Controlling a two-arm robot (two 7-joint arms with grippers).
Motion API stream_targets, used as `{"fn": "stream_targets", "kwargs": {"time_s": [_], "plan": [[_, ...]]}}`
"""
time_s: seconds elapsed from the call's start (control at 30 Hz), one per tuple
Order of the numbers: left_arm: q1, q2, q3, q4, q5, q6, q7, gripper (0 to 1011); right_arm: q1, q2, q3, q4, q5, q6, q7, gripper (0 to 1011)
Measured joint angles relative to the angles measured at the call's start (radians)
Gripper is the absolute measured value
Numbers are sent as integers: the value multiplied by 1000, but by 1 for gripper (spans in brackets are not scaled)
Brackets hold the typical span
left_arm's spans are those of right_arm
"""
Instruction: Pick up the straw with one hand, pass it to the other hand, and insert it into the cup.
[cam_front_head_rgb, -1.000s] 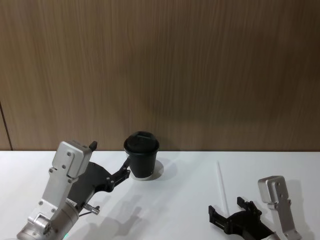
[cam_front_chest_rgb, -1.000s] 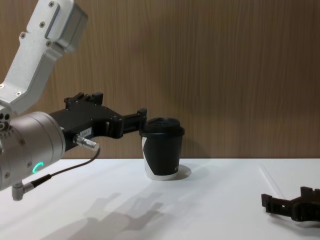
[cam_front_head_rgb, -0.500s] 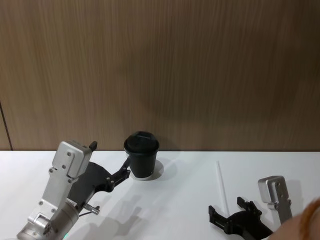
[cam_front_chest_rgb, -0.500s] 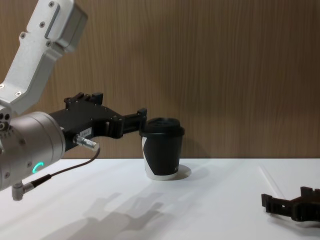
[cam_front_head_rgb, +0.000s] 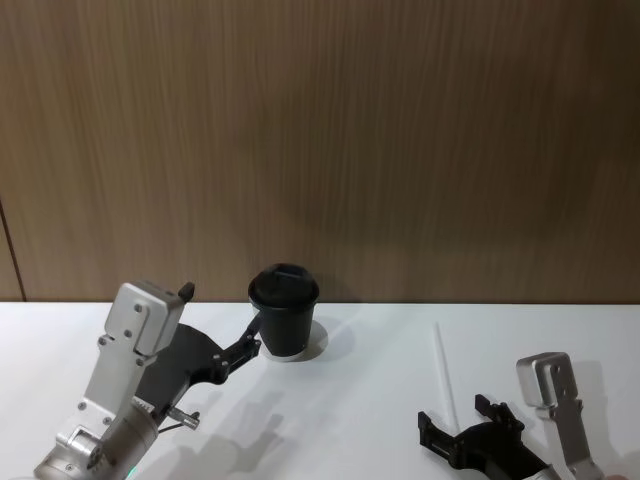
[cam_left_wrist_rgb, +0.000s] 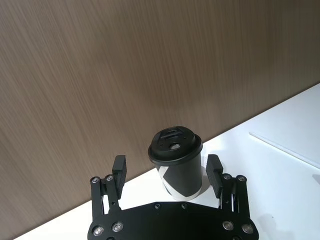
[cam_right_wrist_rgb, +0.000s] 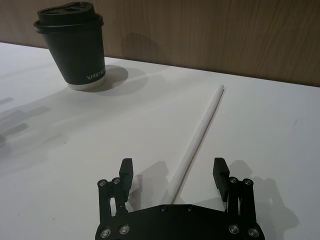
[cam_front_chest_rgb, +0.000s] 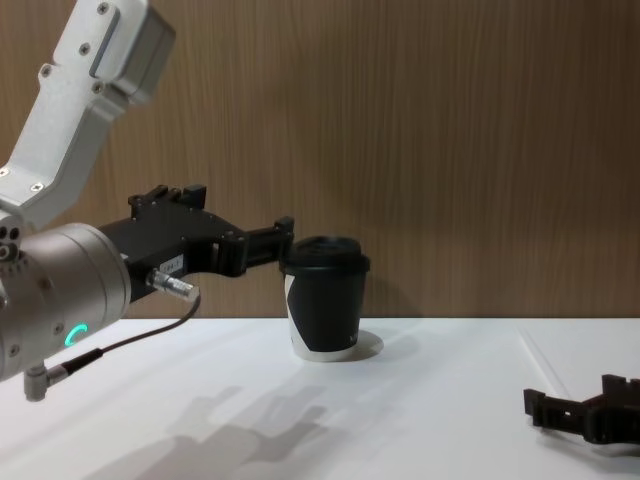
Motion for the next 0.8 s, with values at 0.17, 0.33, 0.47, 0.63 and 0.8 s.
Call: {"fn": "stream_targets", "kwargs": {"time_s": [0.17, 0.33, 0.47, 0.63, 0.8], "plan": [[0, 0, 0, 0, 0, 0, 0, 1002, 0, 0, 0, 0, 0, 0, 0, 1001], [0, 0, 0, 0, 0, 0, 0, 1002, 0, 0, 0, 0, 0, 0, 0, 1001], [0, 0, 0, 0, 0, 0, 0, 1002, 0, 0, 0, 0, 0, 0, 0, 1001], [0, 0, 0, 0, 0, 0, 0, 1002, 0, 0, 0, 0, 0, 0, 0, 1001], [0, 2, 0, 1, 0, 0, 0, 1002, 7, 0, 5, -24, -1, -5, -1, 1001]]}}
